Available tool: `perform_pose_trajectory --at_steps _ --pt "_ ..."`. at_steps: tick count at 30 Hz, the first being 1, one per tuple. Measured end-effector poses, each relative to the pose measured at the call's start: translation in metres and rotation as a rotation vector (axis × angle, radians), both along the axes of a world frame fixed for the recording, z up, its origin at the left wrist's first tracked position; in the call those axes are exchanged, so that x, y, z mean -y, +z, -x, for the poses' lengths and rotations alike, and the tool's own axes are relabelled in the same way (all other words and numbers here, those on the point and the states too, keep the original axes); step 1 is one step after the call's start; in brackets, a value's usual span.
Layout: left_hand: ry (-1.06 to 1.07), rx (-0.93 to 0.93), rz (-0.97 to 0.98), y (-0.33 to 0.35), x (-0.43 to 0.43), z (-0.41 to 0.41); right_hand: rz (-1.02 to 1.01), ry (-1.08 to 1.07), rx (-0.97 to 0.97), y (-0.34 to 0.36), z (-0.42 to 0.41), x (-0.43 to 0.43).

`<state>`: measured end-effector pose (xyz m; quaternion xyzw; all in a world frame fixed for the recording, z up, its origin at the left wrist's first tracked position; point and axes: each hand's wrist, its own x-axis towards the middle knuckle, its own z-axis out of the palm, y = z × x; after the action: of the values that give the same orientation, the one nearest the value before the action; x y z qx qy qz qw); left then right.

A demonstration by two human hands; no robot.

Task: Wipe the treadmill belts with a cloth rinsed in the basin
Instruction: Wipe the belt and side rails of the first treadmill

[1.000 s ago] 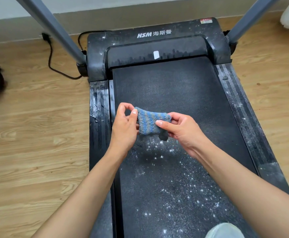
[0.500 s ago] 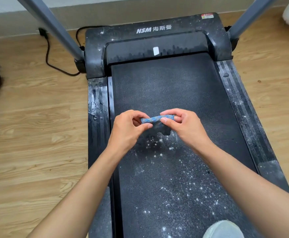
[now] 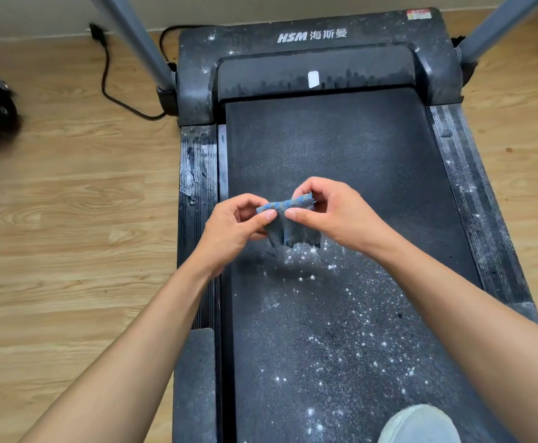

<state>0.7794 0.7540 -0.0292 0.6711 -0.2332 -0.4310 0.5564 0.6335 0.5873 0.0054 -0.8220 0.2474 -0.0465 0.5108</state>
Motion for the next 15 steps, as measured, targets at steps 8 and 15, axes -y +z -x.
perform_pose_trajectory --at_steps 8,15 --pt "0.442 0.522 -0.126 -0.048 -0.032 -0.04 0.362 0.222 -0.158 -0.027 -0.041 -0.07" --pt "0.144 1.068 -0.381 -0.085 -0.062 -0.045 0.5 0.443 -0.381 0.022 0.012 -0.047"
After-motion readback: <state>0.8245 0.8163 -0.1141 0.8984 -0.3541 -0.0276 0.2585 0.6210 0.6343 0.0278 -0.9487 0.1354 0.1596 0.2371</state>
